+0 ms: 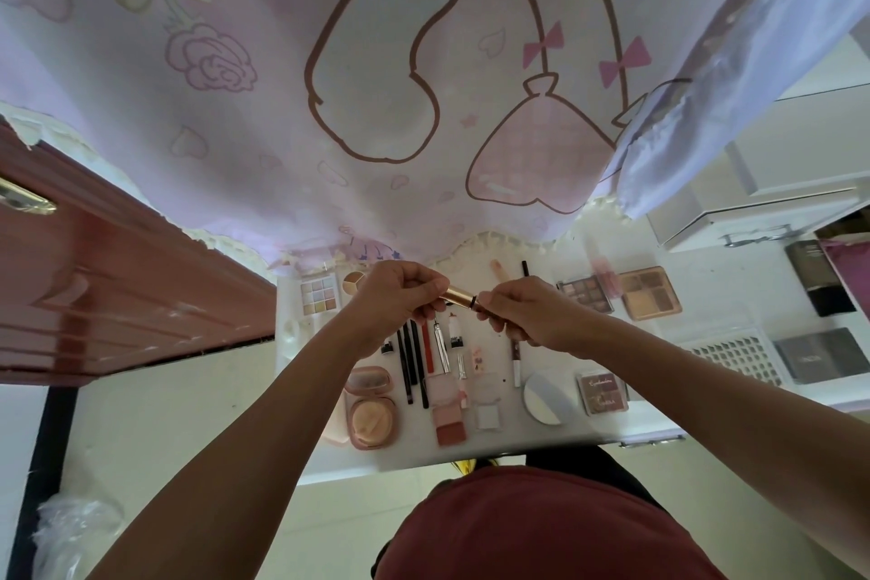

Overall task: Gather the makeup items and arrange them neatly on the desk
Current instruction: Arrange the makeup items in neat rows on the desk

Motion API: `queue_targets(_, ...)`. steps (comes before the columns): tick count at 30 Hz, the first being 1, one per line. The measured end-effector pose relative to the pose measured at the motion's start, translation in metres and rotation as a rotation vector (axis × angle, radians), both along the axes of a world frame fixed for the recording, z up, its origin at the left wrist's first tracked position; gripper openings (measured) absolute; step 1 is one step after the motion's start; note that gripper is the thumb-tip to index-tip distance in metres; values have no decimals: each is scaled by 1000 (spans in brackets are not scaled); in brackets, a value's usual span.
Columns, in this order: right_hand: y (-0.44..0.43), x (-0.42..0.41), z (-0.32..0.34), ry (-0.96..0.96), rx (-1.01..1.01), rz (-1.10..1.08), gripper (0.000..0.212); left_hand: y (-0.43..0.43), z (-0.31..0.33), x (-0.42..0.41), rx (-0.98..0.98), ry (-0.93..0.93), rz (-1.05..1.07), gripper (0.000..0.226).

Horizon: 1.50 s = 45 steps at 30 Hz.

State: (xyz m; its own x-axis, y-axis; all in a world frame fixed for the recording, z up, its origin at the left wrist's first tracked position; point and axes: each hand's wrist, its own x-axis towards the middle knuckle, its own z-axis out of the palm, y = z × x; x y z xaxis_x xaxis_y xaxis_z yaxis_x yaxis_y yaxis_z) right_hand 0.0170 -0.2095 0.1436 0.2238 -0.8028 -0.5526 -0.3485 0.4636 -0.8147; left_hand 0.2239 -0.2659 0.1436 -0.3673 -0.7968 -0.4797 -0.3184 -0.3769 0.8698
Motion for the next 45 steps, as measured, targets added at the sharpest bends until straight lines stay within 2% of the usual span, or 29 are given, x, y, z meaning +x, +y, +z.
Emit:
queue_targets(5, 3, -1, -4, -8, -19, -6, 15, 1, 0, -1, -1, -4, 2, 17)
queue_targets(9, 3, -3, -1, -32, 7, 6, 31, 1, 1, -2, 0, -3, -4, 17)
queue_targets(12, 4, -4, -4, 25, -55, -3, 16, 1, 2, -4, -3, 3, -13, 16)
queue_targets(16, 6, -4, -5, -17, -40, -39, 16, 0, 4, -6, 1, 17, -8, 15)
queue_targets(20, 5, -8, -3, 2, -19, -40, 36, -1, 4, -6, 11, 11, -20, 13)
queue_targets(23, 5, -9, -7, 23, -38, -28, 19, -1, 3, -8, 15, 8, -31, 12)
queue_targets(27, 5, -8, -8, -18, -1, -44, 15, -3, 2, -8, 22, 9, -32, 11)
queue_targets(30, 3, -8, -6, -13, 17, -32, 33, -4, 2, -8, 24, 3, -36, 12)
queue_targets(33, 2, -7, -10, 34, -22, -2, 21, -5, 1, -8, 29, 1, -26, 11)
queue_targets(38, 1, -9, -11, -19, 16, -33, 15, -6, 0, -9, 35, -10, -23, 11)
queue_targets(39, 0, -9, -10, -29, 32, -33, 15, -6, 0, -9, 39, -9, -22, 12)
queue_targets(42, -1, -11, -9, -28, 37, -11, 34, -7, 0, -11, 44, -6, -20, 12)
queue_targets(45, -1, -14, -10, 18, 13, -2, 27, -7, -1, -14, 47, -8, -20, 11)
